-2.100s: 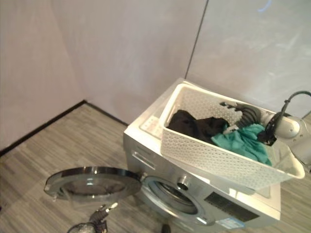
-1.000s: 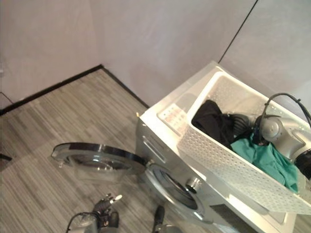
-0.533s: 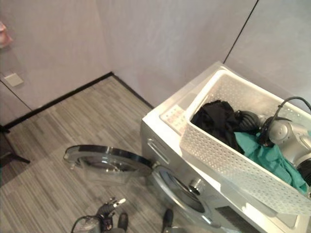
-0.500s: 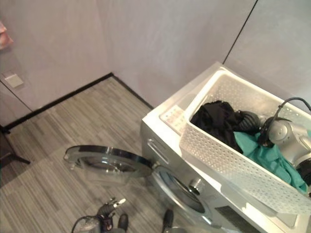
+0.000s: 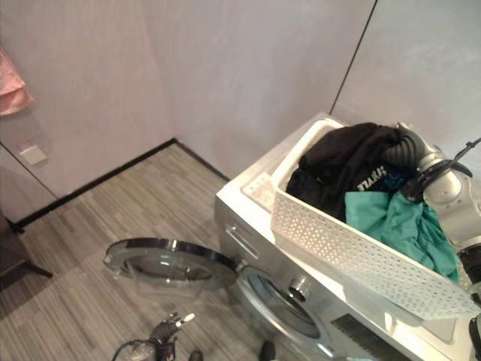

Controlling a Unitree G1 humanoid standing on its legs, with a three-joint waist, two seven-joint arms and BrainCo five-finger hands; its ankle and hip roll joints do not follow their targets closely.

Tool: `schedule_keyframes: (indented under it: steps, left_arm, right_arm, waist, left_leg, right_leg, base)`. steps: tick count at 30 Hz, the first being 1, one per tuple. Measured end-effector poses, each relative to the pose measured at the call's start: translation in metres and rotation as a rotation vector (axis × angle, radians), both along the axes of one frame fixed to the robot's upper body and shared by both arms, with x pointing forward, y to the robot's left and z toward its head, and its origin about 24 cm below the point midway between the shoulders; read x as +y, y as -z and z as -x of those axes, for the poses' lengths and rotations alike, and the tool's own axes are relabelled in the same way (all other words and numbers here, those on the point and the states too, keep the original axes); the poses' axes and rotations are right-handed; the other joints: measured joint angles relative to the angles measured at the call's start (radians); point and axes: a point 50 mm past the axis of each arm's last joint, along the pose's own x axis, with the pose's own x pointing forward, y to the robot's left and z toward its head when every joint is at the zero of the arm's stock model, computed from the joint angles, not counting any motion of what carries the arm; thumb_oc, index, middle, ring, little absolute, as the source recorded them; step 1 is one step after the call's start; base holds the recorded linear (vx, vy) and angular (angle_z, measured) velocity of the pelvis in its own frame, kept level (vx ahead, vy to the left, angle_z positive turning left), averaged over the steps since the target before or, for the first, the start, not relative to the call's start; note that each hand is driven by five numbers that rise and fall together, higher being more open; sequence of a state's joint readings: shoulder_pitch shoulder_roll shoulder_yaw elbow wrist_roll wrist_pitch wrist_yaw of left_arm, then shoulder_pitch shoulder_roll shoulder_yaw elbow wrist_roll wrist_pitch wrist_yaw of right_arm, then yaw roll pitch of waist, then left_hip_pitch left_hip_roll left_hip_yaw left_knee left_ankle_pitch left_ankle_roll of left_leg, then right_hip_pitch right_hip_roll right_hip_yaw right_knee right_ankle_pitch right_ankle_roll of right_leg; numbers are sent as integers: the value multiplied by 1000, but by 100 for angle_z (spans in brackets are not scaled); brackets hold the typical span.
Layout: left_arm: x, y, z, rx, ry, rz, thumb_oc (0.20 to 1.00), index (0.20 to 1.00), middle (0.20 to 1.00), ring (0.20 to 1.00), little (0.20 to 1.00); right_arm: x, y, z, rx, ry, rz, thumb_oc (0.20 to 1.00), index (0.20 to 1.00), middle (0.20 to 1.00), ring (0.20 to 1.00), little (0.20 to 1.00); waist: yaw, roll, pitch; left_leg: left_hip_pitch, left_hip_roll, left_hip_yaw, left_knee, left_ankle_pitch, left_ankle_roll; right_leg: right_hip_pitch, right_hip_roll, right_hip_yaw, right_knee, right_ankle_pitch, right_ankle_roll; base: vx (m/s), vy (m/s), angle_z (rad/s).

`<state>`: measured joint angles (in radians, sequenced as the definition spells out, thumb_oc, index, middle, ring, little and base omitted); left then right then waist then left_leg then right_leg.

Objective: Grab the laundry basket,head to the washer,open it,put in the laundry and shut it.

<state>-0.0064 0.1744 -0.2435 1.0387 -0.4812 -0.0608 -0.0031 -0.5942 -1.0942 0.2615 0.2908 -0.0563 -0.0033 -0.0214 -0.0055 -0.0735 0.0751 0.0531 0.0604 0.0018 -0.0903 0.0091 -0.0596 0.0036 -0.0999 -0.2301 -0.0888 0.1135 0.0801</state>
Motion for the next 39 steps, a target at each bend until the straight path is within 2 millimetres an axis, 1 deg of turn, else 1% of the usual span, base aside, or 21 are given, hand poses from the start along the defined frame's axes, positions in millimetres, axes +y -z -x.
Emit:
schedule_keyframes:
  steps: [3, 6, 8, 9, 13, 29, 35, 39]
  left_arm:
    - [-1, 0, -1, -2, 14, -8, 1000, 1000, 1000, 1000, 1000]
    - [-5, 1, 1, 7, 10, -17, 1000, 1000, 1000, 1000, 1000]
    - [-7, 1, 0, 4, 11, -17, 1000, 1000, 1000, 1000, 1000]
    - [-7, 1, 0, 6, 29, -31, 1000, 1000, 1000, 1000, 1000]
    - [-7, 1, 1, 9, 34, -43, 1000, 1000, 1000, 1000, 1000]
    - [-8, 2, 3, 16, 68, -61, 1000, 1000, 1000, 1000, 1000]
    - [-8, 2, 3, 15, 71, -62, 1000, 1000, 1000, 1000, 1000]
    - [-9, 2, 4, 16, 79, -63, 1000, 1000, 1000, 1000, 1000]
  right_arm:
    - [4, -7, 1, -71, 6, 29, 200, 200, 200, 200, 200]
    - [11, -16, 1, -234, 29, -53, 200, 200, 200, 200, 200]
    - [12, -21, 3, -272, 49, -18, 200, 200, 200, 200, 200]
    - [14, -26, 5, -317, 56, 10, 200, 200, 200, 200, 200]
    - [16, -35, 9, -392, 70, 34, 200, 200, 200, 200, 200]
    - [15, -37, 10, -407, 78, 22, 200, 200, 200, 200, 200]
    - [8, -38, 8, -411, 107, 20, 200, 200, 200, 200, 200]
    - [8, -38, 8, -411, 107, 21, 200, 200, 200, 200, 200]
  waist:
    - [2, 1, -1]
    - [7, 7, -8]
    - [17, 12, -12]
    - [20, 15, -15]
    - [22, 16, -16]
    - [18, 19, -22]
    - [17, 16, -24]
    - [17, 16, -24]
  left_leg:
    - [3, 0, 2, 0, 0, 0]
    - [17, 0, 2, 0, -2, 2]
    - [17, -2, 1, 0, -2, 3]
    - [17, -2, 0, 0, -2, 3]
    - [18, -1, -1, 0, -2, 3]
    - [35, -2, 4, -1, -3, 4]
    - [39, -4, 10, -1, -3, 5]
    - [48, -9, 16, -1, -4, 6]
  right_leg:
    - [2, 0, 1, 0, 1, 0]
    - [17, 0, 1, 0, -2, 1]
    - [17, -1, 0, 0, -2, 1]
    - [17, -2, 0, 0, -2, 1]
    - [19, -1, -1, 0, -2, 1]
    - [33, -2, 4, 0, -3, 2]
    - [32, -2, 13, 0, -1, 2]
    - [33, -2, 22, 0, 0, 2]
  base:
    - [3, 3, -2]
    - [0, 0, 0]
    - [0, 0, 0]
    - [0, 0, 0]
    - [0, 0, 0]
    - [0, 0, 0]
    - [-16, 22, -3]
    - [-24, 38, -6]
